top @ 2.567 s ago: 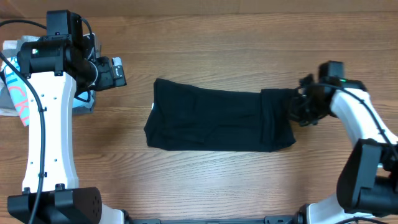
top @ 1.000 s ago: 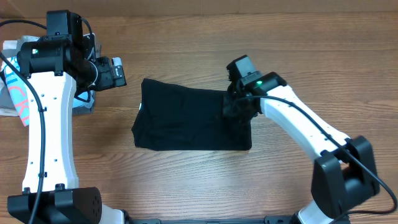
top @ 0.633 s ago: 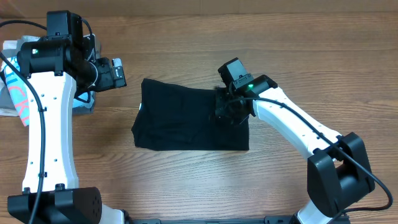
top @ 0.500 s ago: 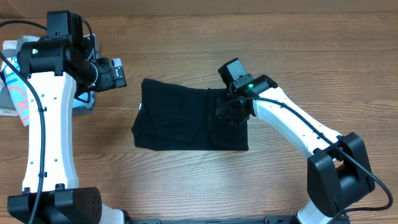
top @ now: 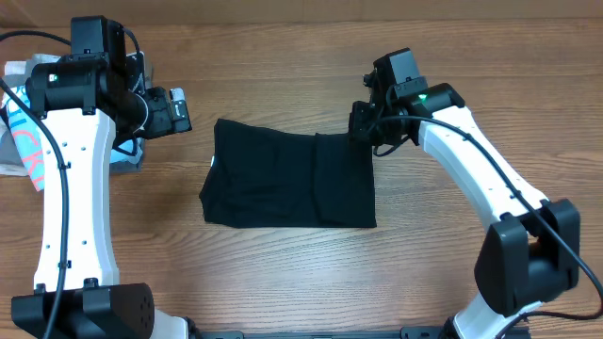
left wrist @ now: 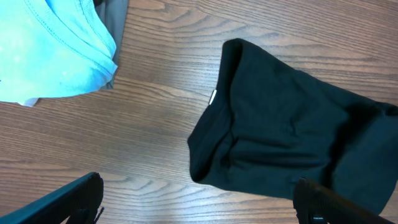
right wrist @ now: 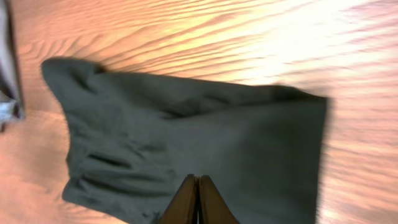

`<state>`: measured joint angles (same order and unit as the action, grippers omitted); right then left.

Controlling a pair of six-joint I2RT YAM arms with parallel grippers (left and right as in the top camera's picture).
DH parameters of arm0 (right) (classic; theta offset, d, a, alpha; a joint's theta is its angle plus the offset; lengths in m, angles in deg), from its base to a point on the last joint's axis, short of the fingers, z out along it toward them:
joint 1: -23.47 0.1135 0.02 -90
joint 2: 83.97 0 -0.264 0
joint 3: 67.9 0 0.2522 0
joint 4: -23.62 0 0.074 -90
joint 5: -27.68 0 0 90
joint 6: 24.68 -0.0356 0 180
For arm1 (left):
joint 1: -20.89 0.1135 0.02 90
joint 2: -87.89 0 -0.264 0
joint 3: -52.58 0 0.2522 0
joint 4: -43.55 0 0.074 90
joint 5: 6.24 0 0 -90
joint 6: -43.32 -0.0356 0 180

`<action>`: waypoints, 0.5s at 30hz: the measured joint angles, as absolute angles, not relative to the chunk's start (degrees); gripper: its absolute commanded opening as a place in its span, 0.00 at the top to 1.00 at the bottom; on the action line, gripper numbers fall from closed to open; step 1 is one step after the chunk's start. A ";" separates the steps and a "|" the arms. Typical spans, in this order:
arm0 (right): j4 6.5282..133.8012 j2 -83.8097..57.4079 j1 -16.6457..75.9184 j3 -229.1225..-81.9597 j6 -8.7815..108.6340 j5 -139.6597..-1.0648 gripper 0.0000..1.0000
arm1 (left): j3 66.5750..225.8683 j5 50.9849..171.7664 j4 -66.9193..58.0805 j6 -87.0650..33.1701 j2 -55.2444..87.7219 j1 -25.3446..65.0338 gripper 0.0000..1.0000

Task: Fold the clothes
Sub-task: 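Lift the right end and fold it leftward over the strip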

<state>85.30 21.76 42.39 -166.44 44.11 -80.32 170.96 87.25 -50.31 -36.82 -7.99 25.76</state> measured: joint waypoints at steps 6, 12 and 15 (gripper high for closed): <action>79.12 28.95 42.70 -166.41 47.00 -91.75 0.96 | 170.96 87.22 -50.40 -36.84 -7.99 25.76 0.00; 74.09 36.67 42.70 -166.41 48.05 -100.43 0.94 | 170.96 87.27 -50.55 -36.84 -7.99 25.76 0.00; 71.53 39.20 42.59 -166.41 48.33 -102.42 0.89 | 170.96 87.25 -50.55 -36.84 -7.99 25.76 0.00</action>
<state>71.53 39.20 42.59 -166.41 48.33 -102.42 170.96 87.25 -50.55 -36.84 -7.99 25.76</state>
